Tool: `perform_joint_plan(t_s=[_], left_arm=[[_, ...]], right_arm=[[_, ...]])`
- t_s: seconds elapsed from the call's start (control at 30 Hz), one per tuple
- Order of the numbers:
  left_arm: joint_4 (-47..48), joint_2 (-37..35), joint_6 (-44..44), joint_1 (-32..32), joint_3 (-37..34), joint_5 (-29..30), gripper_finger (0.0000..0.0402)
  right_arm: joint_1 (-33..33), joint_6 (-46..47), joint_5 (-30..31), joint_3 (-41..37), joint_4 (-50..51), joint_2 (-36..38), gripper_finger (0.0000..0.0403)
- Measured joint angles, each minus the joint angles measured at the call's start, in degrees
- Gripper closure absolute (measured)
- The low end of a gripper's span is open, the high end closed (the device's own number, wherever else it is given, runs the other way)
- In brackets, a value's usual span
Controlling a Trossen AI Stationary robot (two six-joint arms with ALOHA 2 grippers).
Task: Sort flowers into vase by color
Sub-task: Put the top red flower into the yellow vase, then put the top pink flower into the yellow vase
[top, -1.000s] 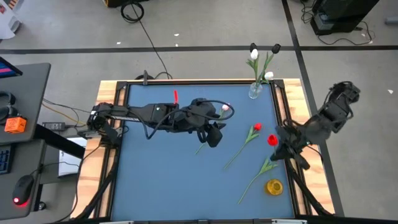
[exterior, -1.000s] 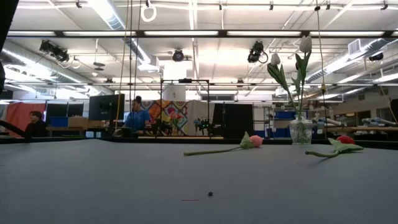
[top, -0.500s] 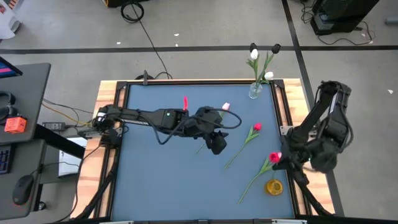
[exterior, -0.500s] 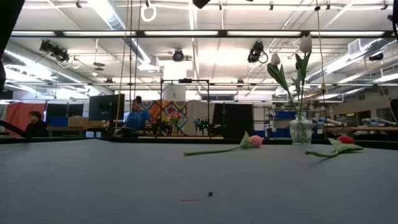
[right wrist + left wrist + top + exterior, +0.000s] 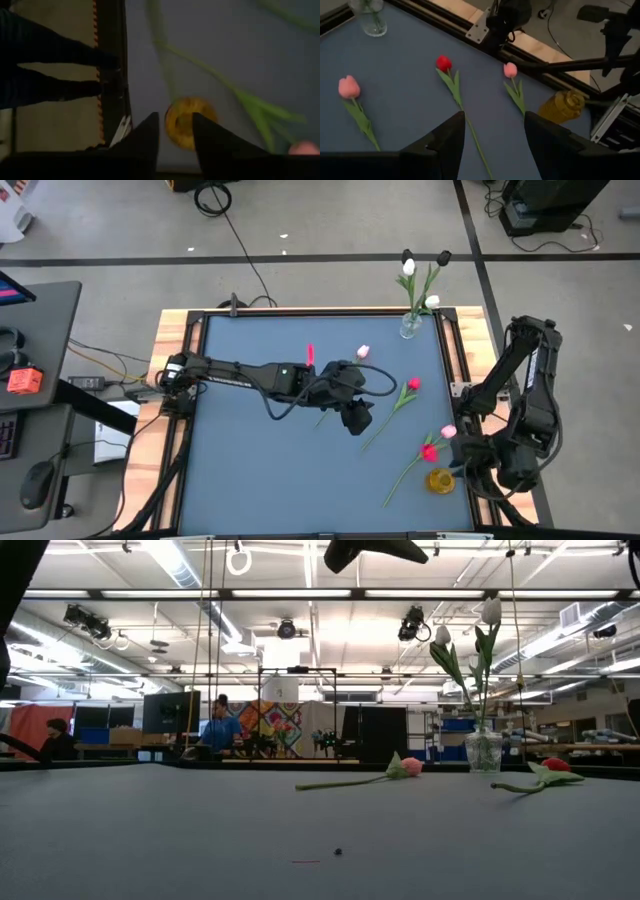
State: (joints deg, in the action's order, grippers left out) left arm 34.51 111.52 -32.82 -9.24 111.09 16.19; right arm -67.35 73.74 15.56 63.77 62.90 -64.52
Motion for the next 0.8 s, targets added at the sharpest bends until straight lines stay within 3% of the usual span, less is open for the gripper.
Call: perform_joint_plan(t_s=[0.13,0.27,0.43,0.57,0.8], left_arm=[[-0.37,0.77,0.02,0.18,0.12,0.13,0.0191],[-0.12,2.61,0.01,0.32,0.04,0.15,0.0191],[0.87,7.14,0.01,1.44,0.01,-0.35,0.0191],[-0.68,9.68,-0.23,4.26,-0.02,-4.16,0.0191],[0.04,12.51,0.69,9.95,0.0,-7.11,0.0191]], right_arm=[[-0.69,5.36,-4.11,0.0,-0.96,0.34,0.0218],[-0.78,12.57,-4.84,0.0,-0.12,2.19,0.0195],[-0.76,18.18,3.75,0.0,0.03,5.29,0.0199],[-0.74,21.75,11.17,0.0,-0.2,8.34,0.0205],[-0.74,25.07,18.93,0.0,-4.6,13.3,0.0217]])
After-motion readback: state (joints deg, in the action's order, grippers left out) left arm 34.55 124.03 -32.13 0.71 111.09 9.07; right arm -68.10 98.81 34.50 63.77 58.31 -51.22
